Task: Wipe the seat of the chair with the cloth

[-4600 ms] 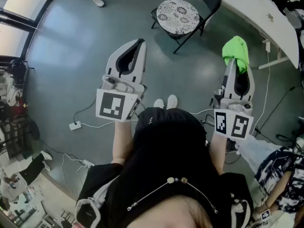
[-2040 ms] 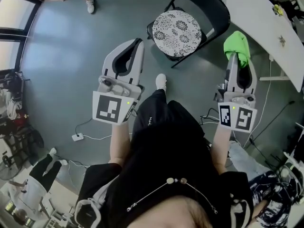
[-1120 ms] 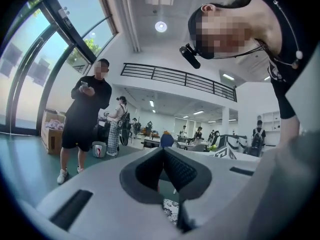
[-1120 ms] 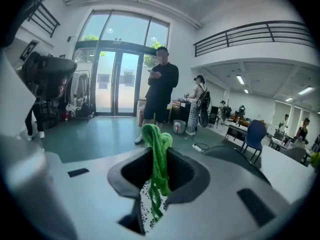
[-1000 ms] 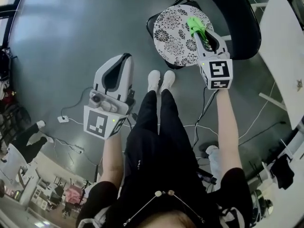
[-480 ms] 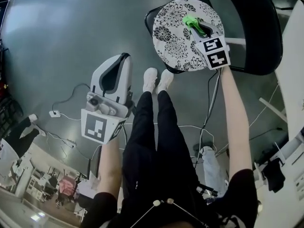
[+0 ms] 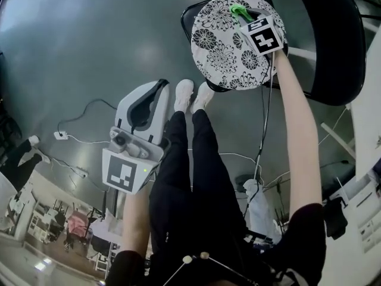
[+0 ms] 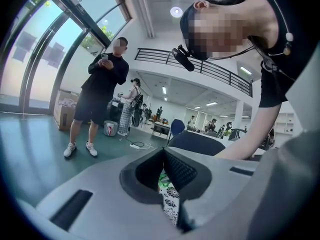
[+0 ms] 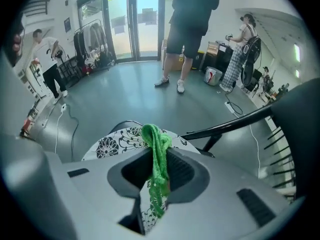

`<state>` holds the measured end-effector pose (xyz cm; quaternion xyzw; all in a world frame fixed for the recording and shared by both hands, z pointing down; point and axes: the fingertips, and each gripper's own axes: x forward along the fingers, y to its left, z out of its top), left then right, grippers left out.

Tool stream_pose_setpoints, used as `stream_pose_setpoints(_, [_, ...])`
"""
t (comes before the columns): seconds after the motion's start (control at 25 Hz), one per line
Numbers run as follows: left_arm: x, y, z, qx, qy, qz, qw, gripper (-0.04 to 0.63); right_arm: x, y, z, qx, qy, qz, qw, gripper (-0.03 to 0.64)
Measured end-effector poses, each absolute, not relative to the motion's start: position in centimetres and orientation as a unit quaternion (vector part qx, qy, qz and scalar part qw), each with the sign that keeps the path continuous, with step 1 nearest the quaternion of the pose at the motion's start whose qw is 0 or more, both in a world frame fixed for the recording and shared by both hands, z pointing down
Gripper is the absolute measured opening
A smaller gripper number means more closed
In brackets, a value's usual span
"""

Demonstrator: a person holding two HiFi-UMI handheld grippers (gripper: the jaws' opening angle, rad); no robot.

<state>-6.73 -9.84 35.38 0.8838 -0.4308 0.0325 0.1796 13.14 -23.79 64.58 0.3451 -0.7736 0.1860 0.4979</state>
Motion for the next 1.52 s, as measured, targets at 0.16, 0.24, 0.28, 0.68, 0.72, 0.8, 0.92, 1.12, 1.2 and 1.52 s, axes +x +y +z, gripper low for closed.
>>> stream_pose_setpoints(0.16, [-7.6,-10.3,36.0,0.880,-0.437,0.030,0.185,0.006,12.3,-25.0,66.3,0.325,-0.776,0.155,0.519,0.084])
stream_pose_setpoints(0.24, [-8.3,-10.7,35.9,0.877,-0.443,0.021,0.187,0.006,11.7,-25.5,66.9,0.320,-0.777,0.151,0.521,0.084])
stream_pose_setpoints(0.28, [-8.7,-10.9,35.9,0.875,-0.446,0.019,0.188,0.006,11.4,-25.7,67.1,0.316,-0.778,0.149,0.523,0.084])
stream_pose_setpoints(0.68, [-9.0,-10.6,37.2,0.869,-0.452,0.037,0.198,0.006,8.4,-23.9,69.7,0.239,-0.786,0.135,0.554,0.084])
stream_pose_setpoints(0.72, [-9.0,-10.5,37.3,0.869,-0.451,0.040,0.198,0.006,8.2,-23.6,69.9,0.236,-0.787,0.142,0.552,0.084])
stream_pose_setpoints(0.8, [-8.9,-10.4,37.3,0.870,-0.449,0.040,0.201,0.006,7.9,-22.9,70.1,0.233,-0.791,0.160,0.543,0.084])
stream_pose_setpoints(0.92, [-8.8,-10.4,37.2,0.870,-0.447,0.034,0.205,0.006,7.4,-21.2,70.2,0.229,-0.797,0.196,0.524,0.084])
stream_pose_setpoints(1.12, [-8.6,-10.7,37.4,0.870,-0.447,0.029,0.205,0.006,6.5,-17.3,70.8,0.190,-0.803,0.192,0.531,0.084])
stream_pose_setpoints(1.2, [-8.6,-10.8,37.5,0.870,-0.447,0.030,0.207,0.006,6.0,-15.3,70.8,0.171,-0.807,0.193,0.531,0.084])
stream_pose_setpoints(1.52, [-8.1,-11.6,37.1,0.871,-0.444,0.019,0.209,0.006,5.3,-5.6,70.9,0.101,-0.813,0.219,0.530,0.084])
